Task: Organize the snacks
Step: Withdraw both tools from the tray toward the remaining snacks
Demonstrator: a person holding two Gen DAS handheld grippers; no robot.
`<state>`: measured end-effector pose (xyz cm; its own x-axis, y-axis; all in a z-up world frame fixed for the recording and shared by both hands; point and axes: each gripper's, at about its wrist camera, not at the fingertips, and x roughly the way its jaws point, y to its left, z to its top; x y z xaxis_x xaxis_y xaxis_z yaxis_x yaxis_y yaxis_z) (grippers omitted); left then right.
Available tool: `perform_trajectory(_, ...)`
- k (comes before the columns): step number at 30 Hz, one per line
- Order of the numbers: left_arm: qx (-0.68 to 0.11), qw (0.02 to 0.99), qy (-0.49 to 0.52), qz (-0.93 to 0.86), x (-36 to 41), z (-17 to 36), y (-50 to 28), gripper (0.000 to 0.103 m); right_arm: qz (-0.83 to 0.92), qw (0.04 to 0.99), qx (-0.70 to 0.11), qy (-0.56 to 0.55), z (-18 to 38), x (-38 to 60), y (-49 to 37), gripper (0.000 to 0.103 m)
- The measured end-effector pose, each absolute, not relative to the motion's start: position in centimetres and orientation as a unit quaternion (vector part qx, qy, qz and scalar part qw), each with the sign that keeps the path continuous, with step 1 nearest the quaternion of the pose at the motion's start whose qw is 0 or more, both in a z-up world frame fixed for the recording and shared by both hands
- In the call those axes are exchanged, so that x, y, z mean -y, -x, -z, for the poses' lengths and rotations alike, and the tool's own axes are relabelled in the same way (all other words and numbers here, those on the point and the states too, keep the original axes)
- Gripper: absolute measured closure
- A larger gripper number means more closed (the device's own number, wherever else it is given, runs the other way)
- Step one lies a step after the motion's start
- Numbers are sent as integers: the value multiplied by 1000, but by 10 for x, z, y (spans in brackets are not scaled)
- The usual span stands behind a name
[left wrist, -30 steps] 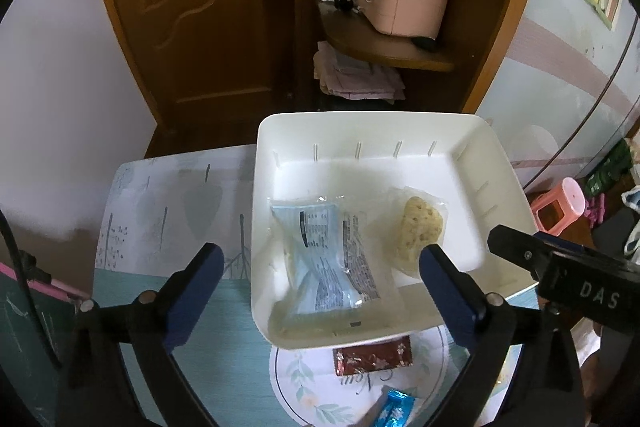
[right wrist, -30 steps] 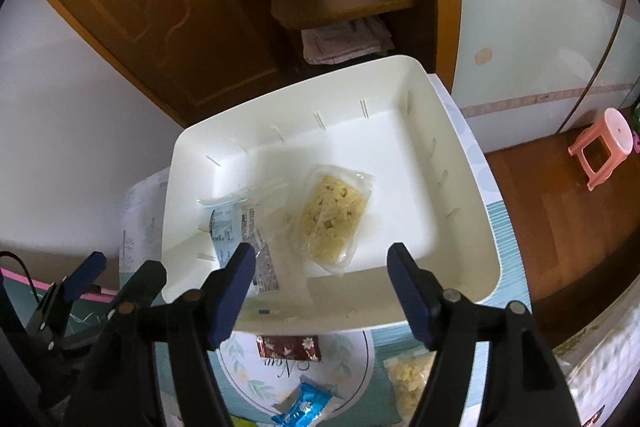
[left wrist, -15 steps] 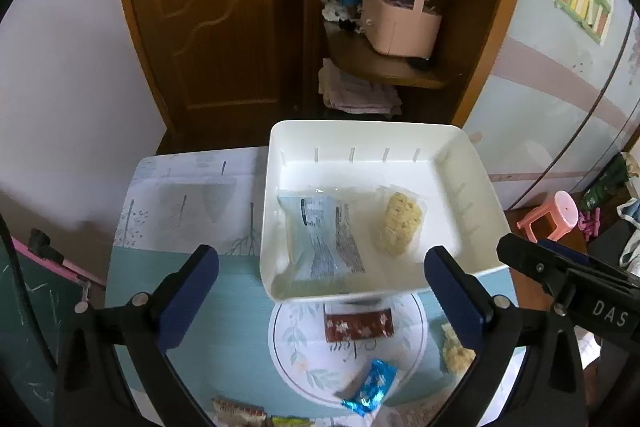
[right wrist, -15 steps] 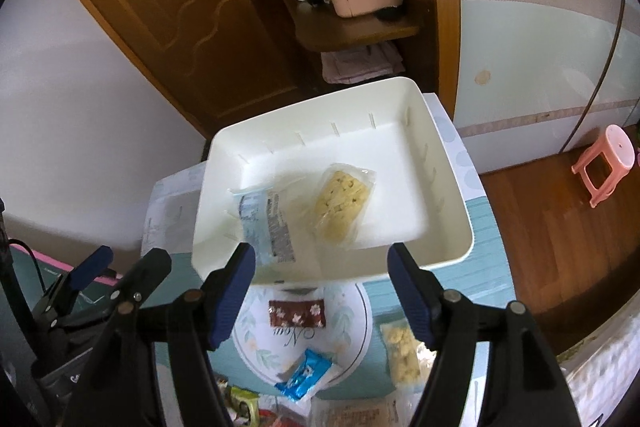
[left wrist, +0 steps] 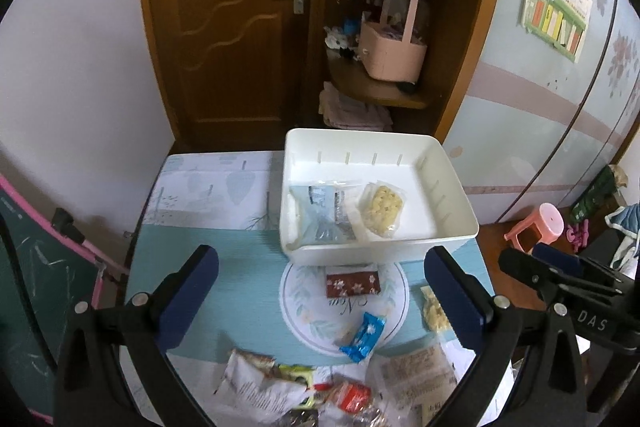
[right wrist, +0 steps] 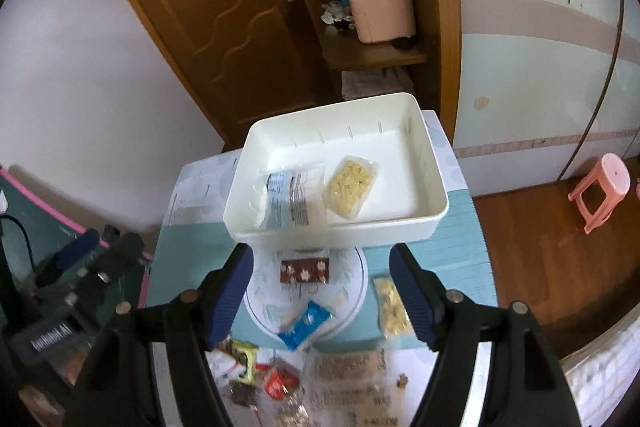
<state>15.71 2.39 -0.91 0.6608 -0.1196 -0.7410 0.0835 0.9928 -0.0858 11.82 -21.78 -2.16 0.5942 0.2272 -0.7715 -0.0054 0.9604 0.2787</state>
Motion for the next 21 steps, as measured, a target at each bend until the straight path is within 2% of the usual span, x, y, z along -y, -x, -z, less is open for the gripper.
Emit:
perform_trajectory(9,-412,911,0,27,-60,18,-107,1,-87,878,-461,-90,31,208,-70,32)
perform_trajectory(18,-510,860,31,11,-101,94,-84,1,-86,855,-507,-66,79,196,-47,31)
perform_trajectory(21,-536,842,62,4,-111,121,-80,1,-78,841,-532,-66,104,195,-48,23)
